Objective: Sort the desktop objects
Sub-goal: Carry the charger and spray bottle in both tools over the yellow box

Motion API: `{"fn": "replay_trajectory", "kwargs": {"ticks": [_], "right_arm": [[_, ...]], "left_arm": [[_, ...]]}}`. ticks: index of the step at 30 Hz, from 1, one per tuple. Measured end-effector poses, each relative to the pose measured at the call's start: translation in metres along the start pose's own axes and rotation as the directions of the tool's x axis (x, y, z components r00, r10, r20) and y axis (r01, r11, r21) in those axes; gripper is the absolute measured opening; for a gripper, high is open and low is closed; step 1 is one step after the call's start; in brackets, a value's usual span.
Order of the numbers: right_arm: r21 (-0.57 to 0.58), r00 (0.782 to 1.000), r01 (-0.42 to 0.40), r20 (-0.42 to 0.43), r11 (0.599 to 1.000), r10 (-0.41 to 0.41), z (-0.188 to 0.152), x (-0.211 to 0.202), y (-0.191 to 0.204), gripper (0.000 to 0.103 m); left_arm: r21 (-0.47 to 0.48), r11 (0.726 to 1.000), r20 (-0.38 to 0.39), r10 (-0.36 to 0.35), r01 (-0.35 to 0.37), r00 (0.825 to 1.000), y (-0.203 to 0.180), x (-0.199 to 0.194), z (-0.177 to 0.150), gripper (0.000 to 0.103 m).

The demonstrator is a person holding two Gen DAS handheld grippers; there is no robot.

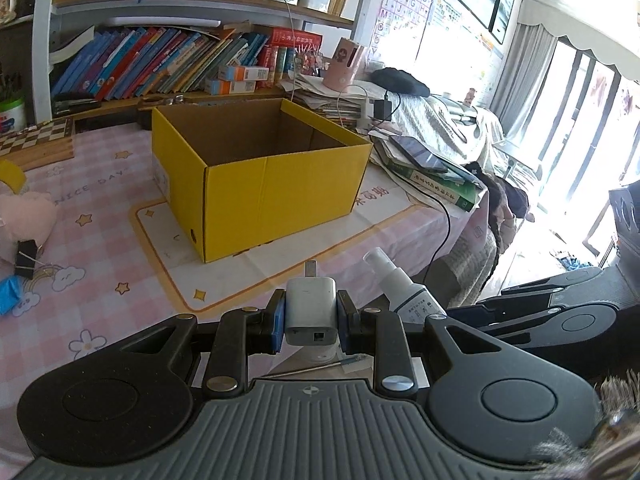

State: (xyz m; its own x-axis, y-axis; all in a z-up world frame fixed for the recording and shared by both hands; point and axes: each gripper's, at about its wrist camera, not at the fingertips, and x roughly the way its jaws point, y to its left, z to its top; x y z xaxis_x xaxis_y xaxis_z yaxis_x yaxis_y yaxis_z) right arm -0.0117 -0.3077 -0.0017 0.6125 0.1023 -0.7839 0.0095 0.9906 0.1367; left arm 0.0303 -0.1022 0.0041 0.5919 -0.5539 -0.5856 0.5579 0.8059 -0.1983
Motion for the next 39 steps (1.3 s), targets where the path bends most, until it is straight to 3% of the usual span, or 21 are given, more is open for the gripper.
{"fn": "replay_trajectory", "kwargs": {"ticks": [23, 32, 39], "right_arm": [[-0.073, 0.999, -0.048, -0.005, 0.996, 0.048, 0.057, 0.030, -0.042, 0.033], [-0.120, 0.994, -0.092, 0.042, 0.988, 0.098, 0.096, 0.037, -0.058, 0.033], [-0.179, 0.978, -0.131, 0.135, 0.975, 0.157, 0.150, 0.036, -0.067, 0.033]], "left_arm": [[-0.011, 0.999, 0.012, 0.042, -0.041, 0.999, -0.013, 0.050, 0.041, 0.023], [-0.001, 0.997, 0.064, 0.077, -0.077, 0.995, -0.017, 0.066, 0.073, 0.023], [0.003, 0.995, 0.152, 0.102, -0.103, 0.983, -0.013, 0.070, 0.115, 0.023]]}}
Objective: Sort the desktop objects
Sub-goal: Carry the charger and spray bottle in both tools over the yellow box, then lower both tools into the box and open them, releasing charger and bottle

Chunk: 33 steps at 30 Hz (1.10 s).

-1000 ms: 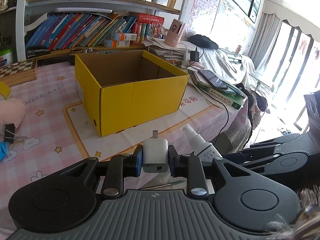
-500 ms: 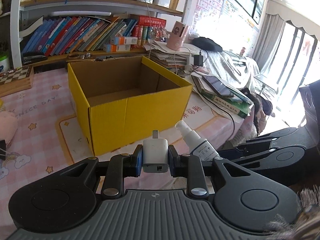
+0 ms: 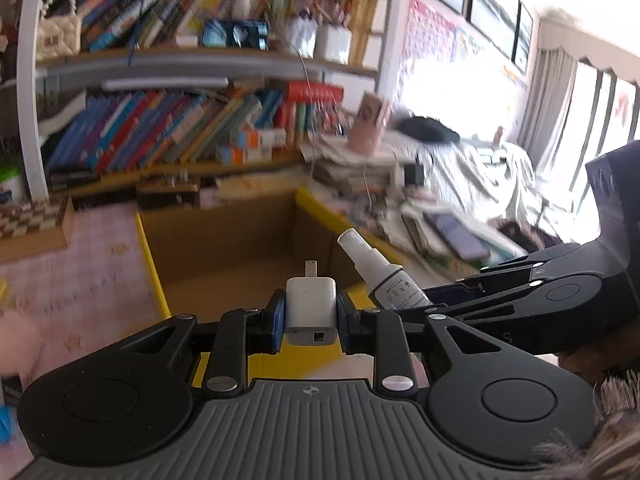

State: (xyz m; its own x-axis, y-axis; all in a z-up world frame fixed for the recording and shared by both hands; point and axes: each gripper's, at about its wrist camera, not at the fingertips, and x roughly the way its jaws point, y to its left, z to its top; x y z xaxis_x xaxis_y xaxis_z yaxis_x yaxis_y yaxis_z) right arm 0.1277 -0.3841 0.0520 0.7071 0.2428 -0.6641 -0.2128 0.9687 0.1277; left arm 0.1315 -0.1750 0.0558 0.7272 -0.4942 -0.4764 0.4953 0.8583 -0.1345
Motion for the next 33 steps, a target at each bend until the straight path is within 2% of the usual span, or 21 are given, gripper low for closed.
{"fn": "replay_trajectory", "kwargs": {"ticks": [4, 8, 11, 16, 19, 22, 28, 33], "right_arm": [[-0.026, 0.999, -0.014, 0.046, 1.000, 0.015, 0.028, 0.010, -0.012, 0.033], [-0.047, 0.998, -0.027, 0.048, 0.999, 0.029, 0.051, 0.033, -0.024, 0.033], [-0.088, 0.999, -0.022, 0.025, 0.996, 0.025, 0.063, 0.058, -0.027, 0.033], [-0.142, 0.998, -0.027, -0.051, 0.990, 0.020, 0.073, 0.101, -0.034, 0.033], [-0.191, 0.993, -0.031, -0.117, 0.981, 0.009, 0.078, 0.128, -0.035, 0.033], [-0.240, 0.983, -0.035, -0.184, 0.970, -0.010, 0.084, 0.154, -0.035, 0.033], [-0.346, 0.951, -0.062, -0.306, 0.936, -0.050, 0.085, 0.191, -0.032, 0.033], [-0.403, 0.925, -0.098, -0.375, 0.910, -0.067, 0.077, 0.208, -0.027, 0.033]], "left_arm": [[-0.021, 1.000, 0.050, 0.019, -0.018, 0.999, 0.010, 0.008, 0.027, 0.023], [0.000, 0.999, 0.072, 0.048, -0.048, 0.996, 0.017, 0.028, 0.047, 0.023], [-0.005, 0.998, 0.032, 0.055, -0.055, 0.998, 0.026, 0.055, 0.055, 0.023], [0.021, 0.996, -0.105, 0.083, -0.081, 0.991, 0.044, 0.114, 0.061, 0.023], [0.027, 0.996, -0.190, 0.092, -0.088, 0.977, 0.054, 0.144, 0.061, 0.023], [0.034, 0.994, -0.272, 0.105, -0.100, 0.957, 0.060, 0.171, 0.060, 0.023], [0.095, 0.985, -0.400, 0.168, -0.141, 0.901, 0.064, 0.205, 0.051, 0.023], [0.145, 0.978, -0.402, 0.194, -0.147, 0.895, 0.057, 0.205, 0.050, 0.027]]}}
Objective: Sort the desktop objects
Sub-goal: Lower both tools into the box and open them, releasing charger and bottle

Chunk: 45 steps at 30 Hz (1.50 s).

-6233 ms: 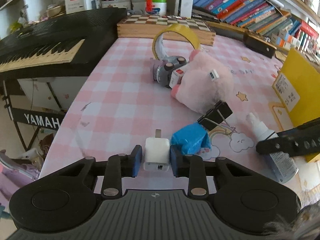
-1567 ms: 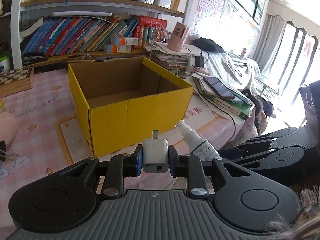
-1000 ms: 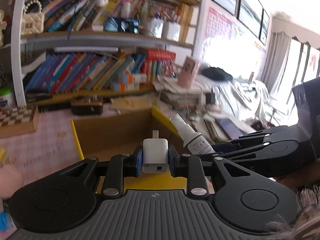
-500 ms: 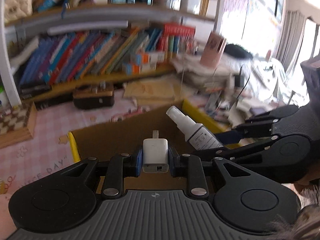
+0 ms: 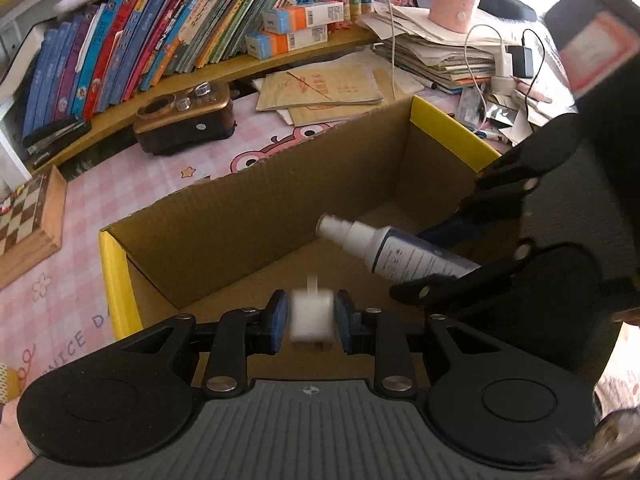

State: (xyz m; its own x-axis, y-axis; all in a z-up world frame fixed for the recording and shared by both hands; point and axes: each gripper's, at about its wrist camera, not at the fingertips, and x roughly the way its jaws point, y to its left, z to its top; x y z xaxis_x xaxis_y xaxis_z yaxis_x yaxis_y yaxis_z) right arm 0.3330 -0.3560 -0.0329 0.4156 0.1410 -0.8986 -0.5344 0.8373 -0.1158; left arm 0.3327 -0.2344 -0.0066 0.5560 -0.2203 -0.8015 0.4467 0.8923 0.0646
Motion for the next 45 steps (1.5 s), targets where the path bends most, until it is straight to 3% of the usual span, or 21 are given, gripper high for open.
{"fn": "replay_trajectory", "kwargs": {"ticks": [2, 7, 13, 19, 21, 25, 31, 38, 45], "right_arm": [[-0.014, 1.000, -0.004, -0.017, 1.000, 0.004, -0.001, 0.003, 0.003, 0.033], [-0.033, 0.999, 0.005, 0.044, 0.999, -0.003, -0.003, -0.009, 0.004, 0.034], [0.012, 0.989, 0.009, 0.146, 1.000, -0.011, -0.010, -0.038, -0.001, 0.034], [0.135, 0.951, -0.022, 0.307, 0.991, -0.021, -0.027, -0.088, -0.015, 0.036], [0.184, 0.932, -0.048, 0.362, 0.982, -0.023, -0.033, -0.104, -0.019, 0.045], [0.231, 0.901, -0.064, 0.431, 0.971, -0.043, -0.043, -0.125, -0.019, 0.047], [0.268, 0.864, -0.032, 0.492, 0.963, -0.108, -0.067, -0.146, -0.008, 0.050], [0.303, 0.854, -0.010, 0.498, 0.953, -0.149, -0.093, -0.155, 0.012, 0.050], [0.360, 0.865, -0.005, 0.470, 0.933, -0.177, -0.118, -0.158, 0.042, 0.050]], "left_arm": [[-0.003, 1.000, 0.003, 0.011, -0.011, 1.000, -0.001, -0.001, 0.000, 0.032], [-0.092, 0.996, 0.052, 0.003, 0.002, 0.999, 0.014, -0.010, -0.001, 0.065], [-0.121, 0.993, 0.132, 0.011, 0.005, 0.991, 0.018, -0.034, -0.003, 0.077], [-0.229, 0.973, 0.277, 0.060, 0.005, 0.959, 0.026, -0.079, -0.011, 0.094], [-0.254, 0.967, 0.316, 0.082, 0.001, 0.945, 0.027, -0.093, -0.015, 0.095], [-0.283, 0.959, 0.378, 0.119, -0.008, 0.918, 0.025, -0.118, -0.025, 0.100], [-0.311, 0.950, 0.423, 0.160, -0.023, 0.892, 0.016, -0.144, -0.052, 0.103], [-0.316, 0.948, 0.430, 0.175, -0.034, 0.886, 0.005, -0.162, -0.084, 0.103], [-0.309, 0.951, 0.414, 0.168, -0.035, 0.894, 0.002, -0.176, -0.120, 0.103]]}}
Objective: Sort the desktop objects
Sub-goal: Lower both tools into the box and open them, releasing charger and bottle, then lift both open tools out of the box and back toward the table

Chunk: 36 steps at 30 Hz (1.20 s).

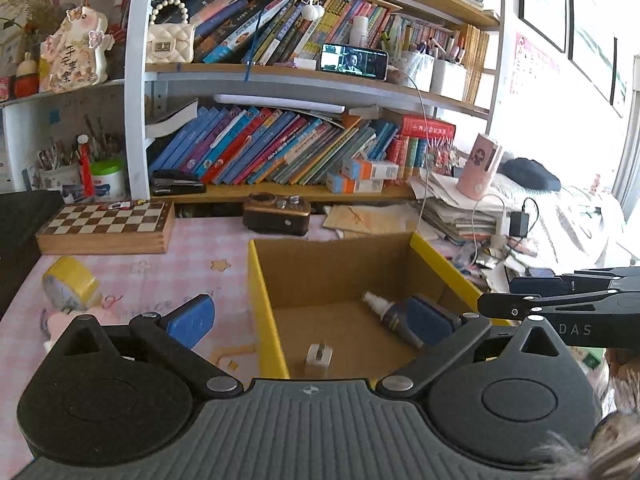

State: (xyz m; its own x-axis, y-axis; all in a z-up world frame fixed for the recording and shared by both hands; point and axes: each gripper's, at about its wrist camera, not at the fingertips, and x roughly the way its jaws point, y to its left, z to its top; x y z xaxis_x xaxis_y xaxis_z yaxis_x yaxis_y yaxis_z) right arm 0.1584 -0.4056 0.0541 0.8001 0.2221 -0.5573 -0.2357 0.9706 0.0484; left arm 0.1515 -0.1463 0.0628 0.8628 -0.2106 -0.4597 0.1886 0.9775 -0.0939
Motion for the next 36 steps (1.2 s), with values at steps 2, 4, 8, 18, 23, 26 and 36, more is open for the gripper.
{"fn": "replay_trajectory", "kwargs": {"ticks": [2, 4, 8, 18, 23, 26, 36], "right_arm": [[-0.004, 1.000, 0.002, -0.010, 1.000, -0.002, -0.007, -0.004, 0.007, 0.050], [-0.013, 1.000, 0.016, -0.018, 1.000, -0.016, -0.014, -0.008, 0.014, 0.050], [-0.010, 0.998, 0.045, -0.037, 0.999, -0.046, -0.029, -0.015, 0.027, 0.050], [-0.012, 0.992, 0.076, -0.096, 0.997, -0.077, -0.067, -0.028, 0.076, 0.050], [0.037, 0.989, 0.092, -0.118, 0.995, -0.088, -0.084, -0.037, 0.100, 0.050], [0.070, 0.988, 0.104, -0.121, 0.992, -0.095, -0.092, -0.044, 0.113, 0.050], [0.074, 0.984, 0.110, -0.152, 0.991, -0.097, -0.107, -0.052, 0.153, 0.051]], "left_arm": [[0.000, 1.000, 0.000, 0.005, -0.005, 1.000, 0.005, -0.009, -0.008, 0.103], [-0.019, 1.000, -0.007, 0.009, -0.009, 1.000, 0.011, -0.016, -0.016, 0.103], [-0.054, 0.998, -0.037, 0.006, -0.008, 0.999, 0.024, -0.025, -0.033, 0.103], [-0.036, 0.999, -0.094, 0.009, -0.013, 0.996, 0.050, -0.054, -0.070, 0.103], [-0.043, 0.999, -0.121, 0.005, -0.010, 0.993, 0.064, -0.067, -0.082, 0.103], [-0.055, 0.999, -0.131, -0.008, 0.001, 0.991, 0.073, -0.074, -0.087, 0.103], [-0.046, 0.999, -0.152, -0.023, 0.016, 0.988, 0.098, -0.095, -0.101, 0.103]]}}
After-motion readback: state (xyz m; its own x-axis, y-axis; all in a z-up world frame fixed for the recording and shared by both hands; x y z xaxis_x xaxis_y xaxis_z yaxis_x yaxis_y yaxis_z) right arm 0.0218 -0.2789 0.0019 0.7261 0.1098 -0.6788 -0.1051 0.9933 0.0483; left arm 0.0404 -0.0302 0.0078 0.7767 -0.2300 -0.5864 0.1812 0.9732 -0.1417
